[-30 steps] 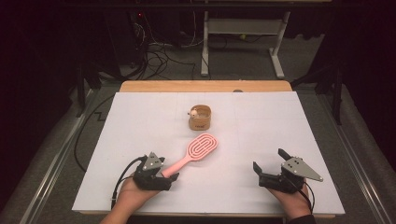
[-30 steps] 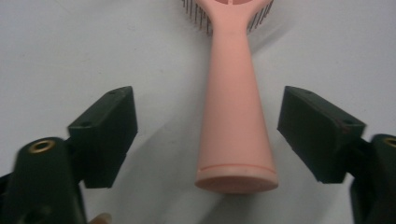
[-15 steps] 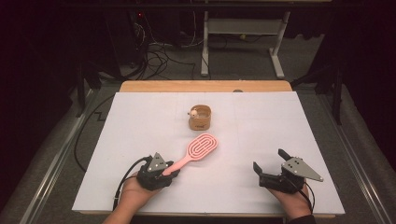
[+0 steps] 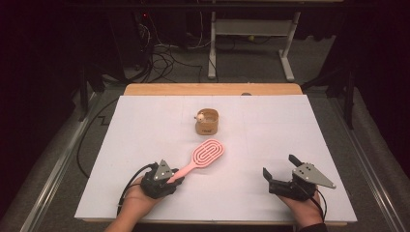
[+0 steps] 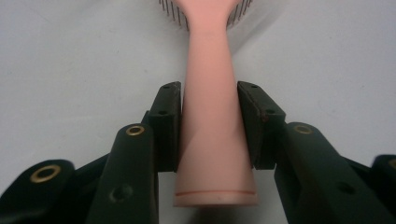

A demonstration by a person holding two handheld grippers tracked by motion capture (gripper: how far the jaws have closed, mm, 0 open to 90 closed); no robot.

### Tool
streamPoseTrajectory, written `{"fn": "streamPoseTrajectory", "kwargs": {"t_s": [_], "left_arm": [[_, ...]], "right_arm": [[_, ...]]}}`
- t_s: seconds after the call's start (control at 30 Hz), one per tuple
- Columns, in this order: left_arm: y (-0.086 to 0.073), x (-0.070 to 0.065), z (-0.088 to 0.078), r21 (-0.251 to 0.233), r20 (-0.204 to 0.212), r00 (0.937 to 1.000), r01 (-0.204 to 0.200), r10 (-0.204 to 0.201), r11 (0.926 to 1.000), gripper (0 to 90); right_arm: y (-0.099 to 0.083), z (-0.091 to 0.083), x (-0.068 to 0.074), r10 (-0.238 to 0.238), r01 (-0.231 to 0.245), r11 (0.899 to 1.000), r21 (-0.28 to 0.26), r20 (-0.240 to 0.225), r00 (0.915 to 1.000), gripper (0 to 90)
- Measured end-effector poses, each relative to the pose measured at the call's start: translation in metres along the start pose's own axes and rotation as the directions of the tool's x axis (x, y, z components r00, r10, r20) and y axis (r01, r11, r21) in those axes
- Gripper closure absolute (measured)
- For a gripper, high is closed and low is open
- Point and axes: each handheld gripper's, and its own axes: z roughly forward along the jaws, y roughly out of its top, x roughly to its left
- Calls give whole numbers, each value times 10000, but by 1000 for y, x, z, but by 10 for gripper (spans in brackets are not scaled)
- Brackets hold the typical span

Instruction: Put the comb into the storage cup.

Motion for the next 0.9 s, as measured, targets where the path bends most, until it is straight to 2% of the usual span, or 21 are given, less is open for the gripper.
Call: {"fn": "streamPoseTrajectory", "kwargs": {"t_s": [0.23, 0.27, 0.43, 0.6, 0.9], "left_arm": [[-12, 13, -12, -29, 319, 9985, 454, -453, 9990, 609], [-13, 14, -14, -33, 404, 9982, 452, -450, 9990, 610], [-21, 13, -21, 69, 261, 9995, 170, -171, 9998, 610], [-35, 14, -36, 154, 240, 9995, 201, -205, 9997, 609], [-49, 17, -46, 188, 214, 9993, 303, -307, 9994, 609]], "right_arm": [[-1, -2, -2, 33, -33, 10000, -22, -63, 10000, 13], [-1, -2, -3, 10, -10, 10000, -32, -69, 10000, 13], [0, -4, -4, 48, -49, 10000, -85, -73, 10000, 14], [0, -5, -5, 86, -87, 9998, -176, -42, 10000, 20], [1, -4, -2, -16, 15, 9998, -178, -71, 10000, 20]]}}
